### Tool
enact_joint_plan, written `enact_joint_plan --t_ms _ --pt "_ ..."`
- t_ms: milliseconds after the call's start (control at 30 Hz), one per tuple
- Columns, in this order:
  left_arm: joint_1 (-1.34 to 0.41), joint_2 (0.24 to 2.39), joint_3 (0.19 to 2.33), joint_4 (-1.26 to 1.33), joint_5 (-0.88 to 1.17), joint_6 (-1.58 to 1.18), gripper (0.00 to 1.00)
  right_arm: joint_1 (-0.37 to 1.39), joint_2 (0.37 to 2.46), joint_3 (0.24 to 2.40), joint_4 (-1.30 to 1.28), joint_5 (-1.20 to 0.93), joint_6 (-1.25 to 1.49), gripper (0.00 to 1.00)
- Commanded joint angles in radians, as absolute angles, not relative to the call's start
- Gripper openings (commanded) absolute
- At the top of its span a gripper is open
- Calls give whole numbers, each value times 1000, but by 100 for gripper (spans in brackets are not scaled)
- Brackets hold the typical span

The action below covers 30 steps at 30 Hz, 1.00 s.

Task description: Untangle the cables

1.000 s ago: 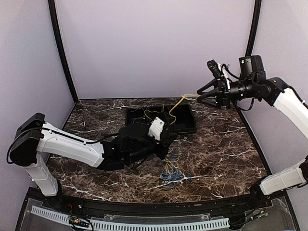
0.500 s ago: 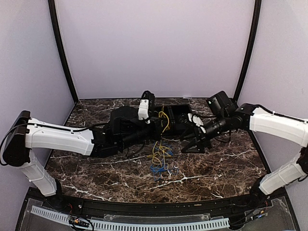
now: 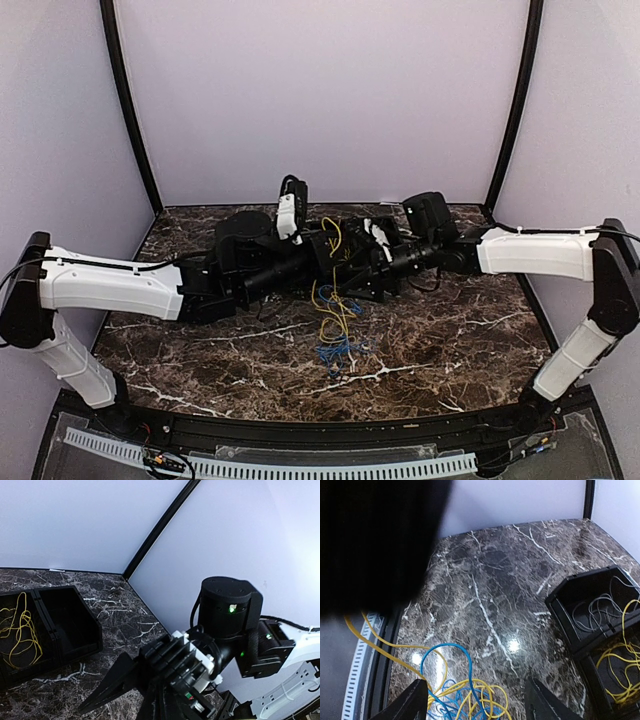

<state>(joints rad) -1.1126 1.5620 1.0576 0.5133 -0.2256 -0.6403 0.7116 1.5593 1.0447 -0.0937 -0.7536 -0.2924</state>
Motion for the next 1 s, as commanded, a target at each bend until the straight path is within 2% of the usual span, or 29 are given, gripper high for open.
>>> enact_joint_plan --t_ms 0,167,333,433,567,600,800,967 --pt "-1108 1465 1028 615 -250 -663 0 719 1620 999 157 -948 -114 68" --pt "-1108 1451 1019 629 -260 -668 0 742 1667 1006 166 -1042 -107 70" --pt "-1108 1456 1022 639 -248 -669 0 777 1707 1031 146 -1009 -100 69" --pt "-1108 1458 1036 633 -237 -666 0 779 1739 1037 154 -973 -67 49" --pt "-1109 1434 1074 600 -232 -631 0 771 1773 1032 132 -912 -56 6" --pt "-1109 1426 1096 589 -232 -620 0 767 1784 1030 122 -909 -57 3" --pt "-1109 1358 1294 423 -251 -445 0 732 1847 1025 36 -897 -63 3" --pt "-1109 1358 1452 306 -298 -348 0 676 1854 1022 -31 -884 -69 7"
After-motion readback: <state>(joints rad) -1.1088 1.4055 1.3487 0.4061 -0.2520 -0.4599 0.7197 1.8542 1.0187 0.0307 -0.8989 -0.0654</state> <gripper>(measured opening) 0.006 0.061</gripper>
